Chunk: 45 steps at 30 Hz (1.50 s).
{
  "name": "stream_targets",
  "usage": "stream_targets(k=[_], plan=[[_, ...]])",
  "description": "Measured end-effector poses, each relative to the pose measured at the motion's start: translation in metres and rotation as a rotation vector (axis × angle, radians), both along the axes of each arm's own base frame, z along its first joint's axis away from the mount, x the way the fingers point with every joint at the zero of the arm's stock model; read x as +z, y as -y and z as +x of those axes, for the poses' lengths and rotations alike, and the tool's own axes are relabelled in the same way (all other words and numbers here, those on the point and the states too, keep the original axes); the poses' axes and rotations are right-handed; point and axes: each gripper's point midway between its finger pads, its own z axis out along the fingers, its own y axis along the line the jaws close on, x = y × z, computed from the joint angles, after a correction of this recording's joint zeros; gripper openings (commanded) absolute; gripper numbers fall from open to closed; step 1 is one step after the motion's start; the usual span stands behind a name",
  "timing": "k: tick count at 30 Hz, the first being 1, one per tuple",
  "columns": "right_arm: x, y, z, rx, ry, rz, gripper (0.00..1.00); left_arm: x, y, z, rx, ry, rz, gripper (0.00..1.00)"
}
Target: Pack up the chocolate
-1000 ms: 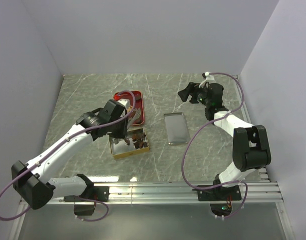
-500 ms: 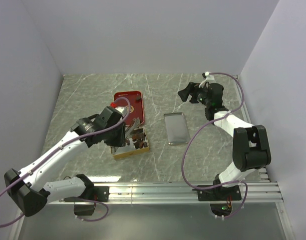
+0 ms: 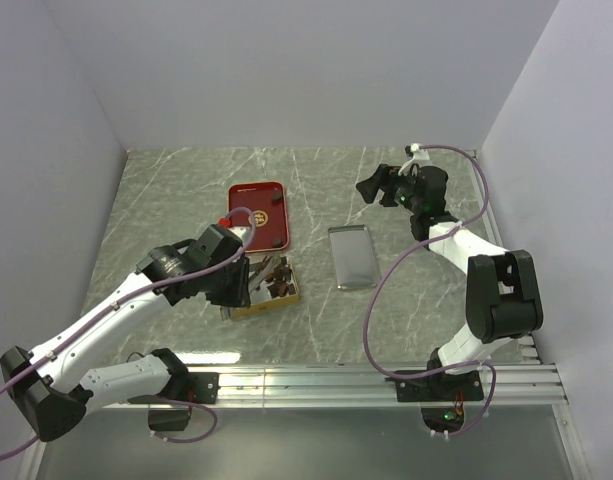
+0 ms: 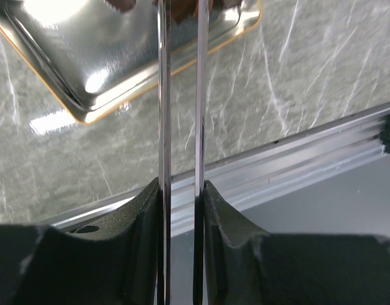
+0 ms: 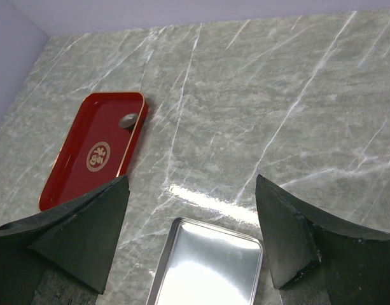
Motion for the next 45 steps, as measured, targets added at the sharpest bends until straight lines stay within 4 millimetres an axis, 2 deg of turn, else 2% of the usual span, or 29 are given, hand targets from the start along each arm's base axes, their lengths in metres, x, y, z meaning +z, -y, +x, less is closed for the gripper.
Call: stream_targets(k=[7, 15, 26, 30, 35, 42, 45], plan=[[0.000, 0.000, 0.000, 0.000, 0.000, 0.000, 0.87, -0.006, -0.002, -0.011, -0.008, -0.035, 0.016, 0.41], [0.000, 0.000, 0.000, 0.000, 0.000, 0.000, 0.87, -0.005, -0.004, -0.010, 0.003, -0.024, 0.030, 0.37], [0.000, 0.000, 0.000, 0.000, -0.001, -0.001, 0.87, 0.040, -0.016, 0.018, 0.086, 0.126, 0.082, 0.39], [0.000, 0.000, 0.000, 0.000, -0.001, -0.001, 0.87, 0.041, -0.022, 0.033, 0.116, 0.179, 0.131, 0.41], [0.000, 0.000, 0.000, 0.000, -0.001, 0.000, 0.87, 0.029, -0.019, 0.060, 0.137, 0.221, 0.219, 0.44], [-0.001, -0.002, -0.002, 0.014, -0.008, 0.002, 0.86, 0.012, 0.004, 0.113, 0.119, 0.307, 0.243, 0.46], [-0.001, -0.002, -0.003, 0.017, -0.009, 0.003, 0.86, 0.001, 0.005, 0.137, 0.123, 0.321, 0.258, 0.45]])
